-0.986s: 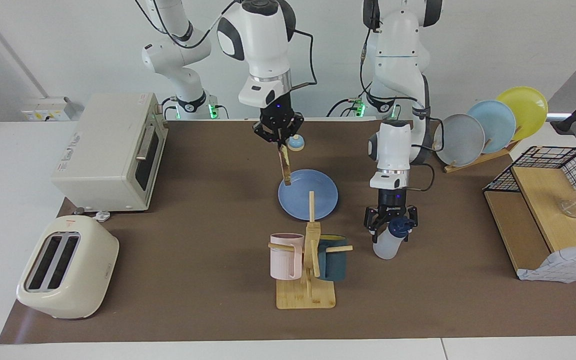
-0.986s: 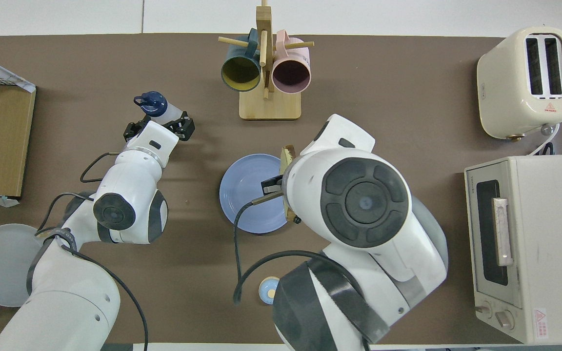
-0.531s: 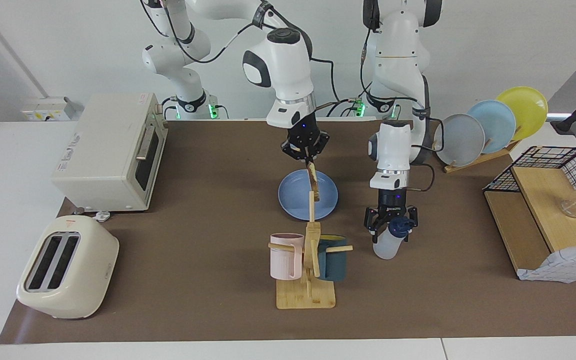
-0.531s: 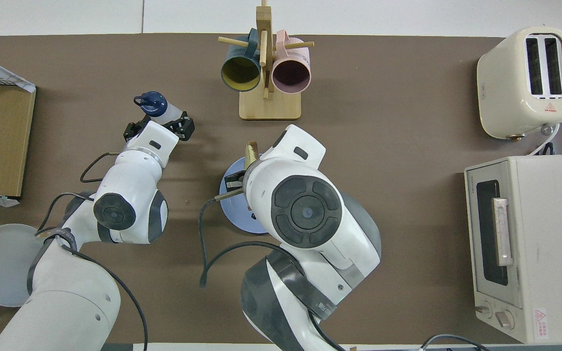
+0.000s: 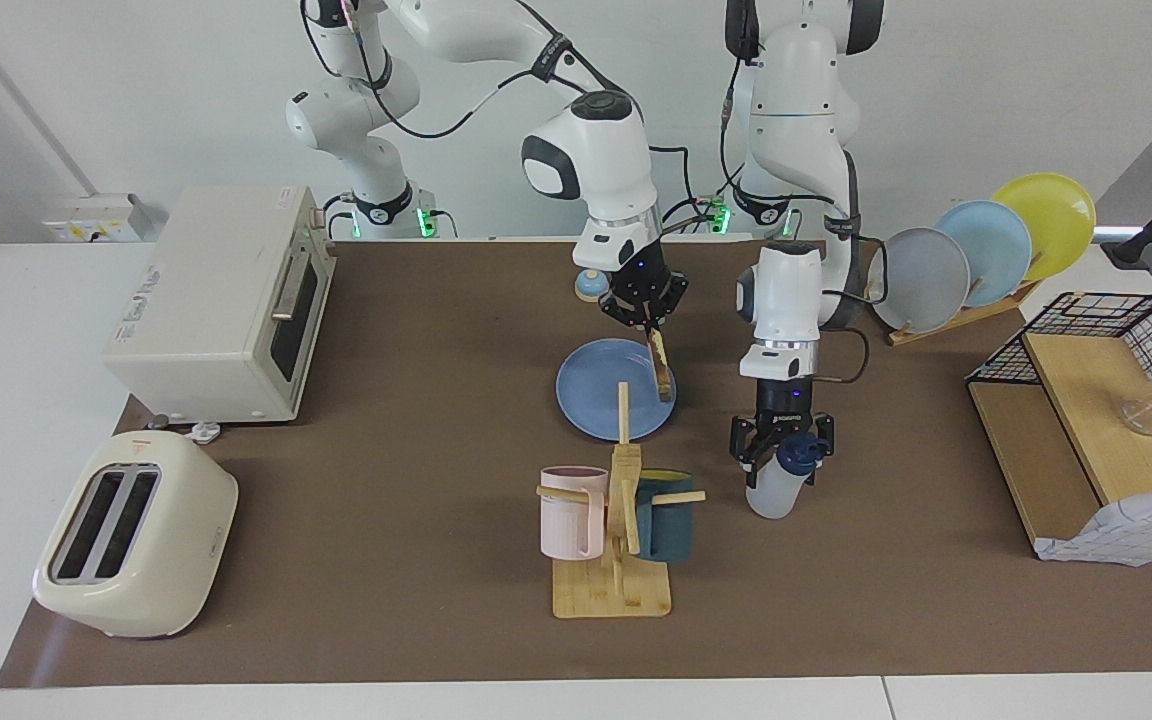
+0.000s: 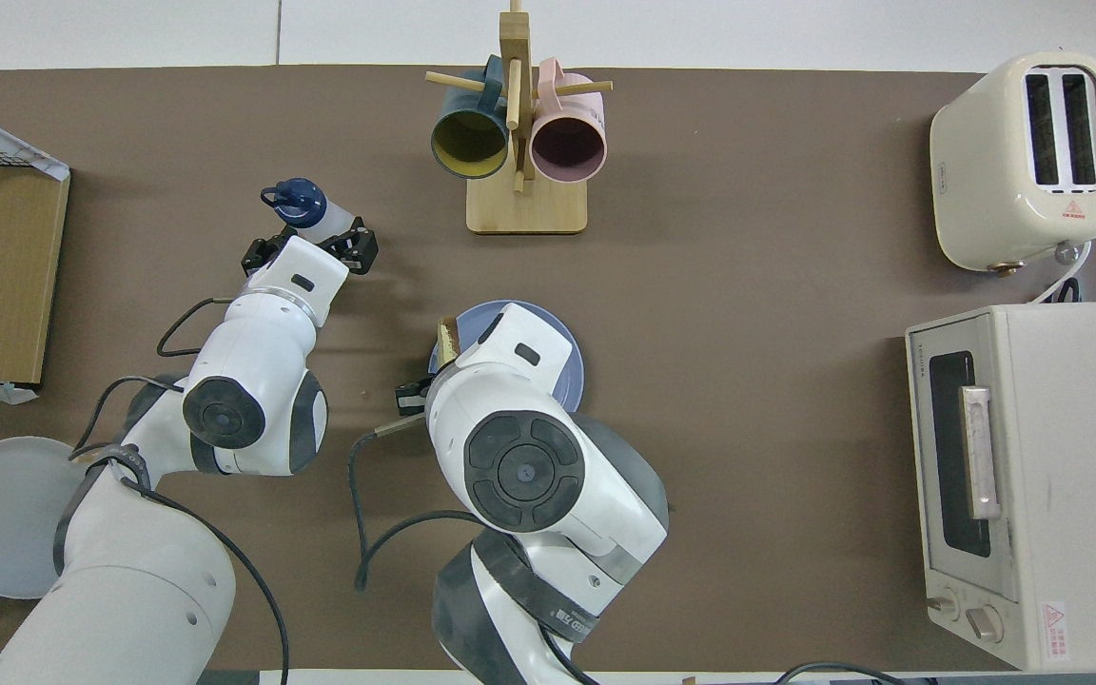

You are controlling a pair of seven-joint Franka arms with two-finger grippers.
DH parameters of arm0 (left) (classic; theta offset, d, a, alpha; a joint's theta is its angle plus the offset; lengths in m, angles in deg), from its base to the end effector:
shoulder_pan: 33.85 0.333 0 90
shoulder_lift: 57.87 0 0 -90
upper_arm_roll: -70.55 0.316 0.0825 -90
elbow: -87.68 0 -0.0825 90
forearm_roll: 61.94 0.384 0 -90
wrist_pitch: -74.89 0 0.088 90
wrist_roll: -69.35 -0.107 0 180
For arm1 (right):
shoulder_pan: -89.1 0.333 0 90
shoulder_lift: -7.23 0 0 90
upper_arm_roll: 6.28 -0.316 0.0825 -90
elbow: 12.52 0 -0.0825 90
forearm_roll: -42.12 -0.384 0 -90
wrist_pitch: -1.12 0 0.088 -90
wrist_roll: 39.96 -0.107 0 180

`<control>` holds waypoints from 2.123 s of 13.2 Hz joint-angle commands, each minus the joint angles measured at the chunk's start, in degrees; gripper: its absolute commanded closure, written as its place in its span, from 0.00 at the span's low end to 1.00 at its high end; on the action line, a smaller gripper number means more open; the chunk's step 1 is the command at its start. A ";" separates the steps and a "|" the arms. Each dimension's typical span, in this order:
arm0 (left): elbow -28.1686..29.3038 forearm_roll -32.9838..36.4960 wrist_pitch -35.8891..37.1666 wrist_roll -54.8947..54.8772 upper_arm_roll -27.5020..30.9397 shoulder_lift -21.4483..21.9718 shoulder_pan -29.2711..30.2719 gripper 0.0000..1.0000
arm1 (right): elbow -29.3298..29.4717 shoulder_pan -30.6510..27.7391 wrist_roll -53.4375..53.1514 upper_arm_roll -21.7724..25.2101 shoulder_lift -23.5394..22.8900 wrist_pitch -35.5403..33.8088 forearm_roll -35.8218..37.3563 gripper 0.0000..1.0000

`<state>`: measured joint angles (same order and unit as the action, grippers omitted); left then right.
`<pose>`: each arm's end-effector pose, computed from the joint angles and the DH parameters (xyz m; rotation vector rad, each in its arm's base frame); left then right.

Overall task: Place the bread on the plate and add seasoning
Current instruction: 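Carry the bread slice onto the blue plate and open the right gripper, then grasp the white blue-capped bottle with the left gripper and lift it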

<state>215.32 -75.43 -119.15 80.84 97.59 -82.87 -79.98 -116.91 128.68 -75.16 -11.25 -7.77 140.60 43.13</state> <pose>0.5669 -0.1835 0.2892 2.8295 0.0035 1.1827 0.4703 0.4571 0.4306 -2.8749 -0.2415 -0.3859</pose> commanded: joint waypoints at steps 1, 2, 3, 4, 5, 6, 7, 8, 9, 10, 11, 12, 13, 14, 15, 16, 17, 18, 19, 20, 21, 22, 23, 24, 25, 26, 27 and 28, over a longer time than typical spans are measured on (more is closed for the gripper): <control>-0.47 -1.01 -0.47 -0.24 0.65 -1.45 -0.54 1.00 | -0.82 -0.38 -0.22 0.14 0.59 0.27 -0.83 1.00; -0.64 -1.01 -0.38 -0.33 0.65 -1.45 -0.54 1.00 | -0.73 -0.47 -0.22 0.14 0.68 -0.17 -0.40 1.00; -0.73 -0.92 -0.38 -0.33 0.65 -1.45 -0.37 1.00 | -0.47 -0.56 -0.22 0.23 0.68 -0.61 -0.30 1.00; -0.73 -0.57 -0.29 -1.20 0.65 -1.45 -0.19 1.00 | -0.47 -0.65 -0.30 0.23 0.85 -1.22 -0.22 1.00; -0.82 -0.48 0.41 -2.69 0.65 -1.37 -0.10 1.00 | -0.47 -0.82 -0.30 0.23 0.94 -1.32 -0.22 1.00; -0.91 -0.48 1.02 -3.23 0.65 -1.28 -0.10 1.00 | -0.56 -0.82 -0.39 0.23 0.94 -1.06 -0.22 1.00; -1.00 -0.48 1.55 -3.24 0.74 -1.02 -0.01 1.00 | -0.82 -0.74 -0.39 0.23 1.12 -0.97 -0.22 1.00; -1.43 -0.39 3.03 -3.24 0.74 -0.40 0.16 1.00 | -1.17 -0.74 -0.30 0.23 1.12 -0.71 -0.22 1.00; -3.09 -0.30 6.10 -3.32 0.91 0.91 0.16 1.00 | -2.04 -0.74 -0.13 0.23 1.29 -0.18 -0.13 1.00; -4.85 0.48 10.30 -3.32 0.91 1.96 1.12 1.00 | -3.36 -0.82 0.13 0.23 1.73 0.00 0.05 1.00; -7.30 1.10 15.22 -3.50 0.91 3.19 1.91 1.00 | -4.67 -1.17 0.22 0.23 2.17 0.78 0.57 1.00; -9.06 1.10 19.36 -4.11 0.91 3.99 2.09 1.00 | -6.08 -1.44 0.31 0.23 2.43 2.44 0.75 1.00; -11.08 1.10 22.70 -4.72 1.00 4.17 2.18 1.00 | -8.27 -1.35 0.31 0.23 3.05 4.72 0.75 1.00; -12.06 1.10 24.13 -4.82 1.00 4.17 2.18 1.00 | -10.12 -1.35 0.31 0.23 3.40 6.92 0.75 1.00; -12.33 1.10 24.23 -4.82 1.00 4.26 2.18 1.00 | -11.01 -1.44 0.40 0.23 3.66 7.55 0.75 1.00; -12.33 1.10 24.32 -4.90 1.00 4.35 2.18 1.00 | -11.28 -1.79 0.49 0.23 3.84 7.47 0.75 1.00; -12.42 1.10 24.49 -4.91 1.18 4.61 2.45 1.00 | -11.54 -2.49 0.49 0.32 3.93 7.04 0.84 1.00; -12.77 1.19 25.71 -4.99 0.83 5.22 3.58 1.00 | -11.80 -3.02 0.49 0.32 3.93 6.94 0.84 1.00; -13.90 1.28 27.81 -5.08 0.57 5.66 4.29 1.00 | -12.68 -3.63 0.49 0.40 4.28 6.94 1.01 1.00; -15.40 1.37 29.92 -5.60 0.48 5.84 4.55 1.00 | -13.03 -4.33 0.49 0.32 4.46 6.86 1.01 1.00; -16.37 1.37 31.68 -6.57 0.47 5.84 4.56 1.00 | -13.65 -4.60 0.49 0.32 4.55 6.94 1.01 1.00; -16.99 1.37 33.70 -8.14 0.56 6.28 4.47 1.00 | -14.35 -4.69 0.49 0.32 4.89 6.94 1.01 1.00; -17.17 1.46 35.03 -10.77 0.65 6.80 4.47 1.00 | -15.40 -4.69 0.31 0.32 5.25 7.20 1.01 1.00; -17.17 1.46 36.17 -16.19 0.74 7.50 4.47 1.00 | -16.45 -4.69 0.05 0.23 5.51 7.21 1.01 1.00; -17.17 1.37 38.10 -21.81 0.74 8.90 4.56 1.00 | -17.51 -4.78 0.05 0.23 6.04 7.38 1.01 1.00; -17.26 1.37 41.51 -27.00 1.00 10.48 4.64 1.00 | -18.30 -5.30 0.22 0.23 6.21 7.56 1.01 1.00; -17.86 1.37 44.68 -31.23 1.26 11.72 4.99 1.00 | -18.40 -5.92 0.57 0.23 6.22 7.47 1.01 1.00; -18.22 1.37 47.58 -34.67 0.83 12.77 6.13 1.00 | -18.40 -6.53 0.58 0.23 6.13 7.38 1.01 0.87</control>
<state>197.46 -74.62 -77.57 53.31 98.70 -73.50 -75.50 -132.82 123.95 -75.06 -10.50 -3.47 146.60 43.46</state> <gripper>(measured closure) 0.529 0.925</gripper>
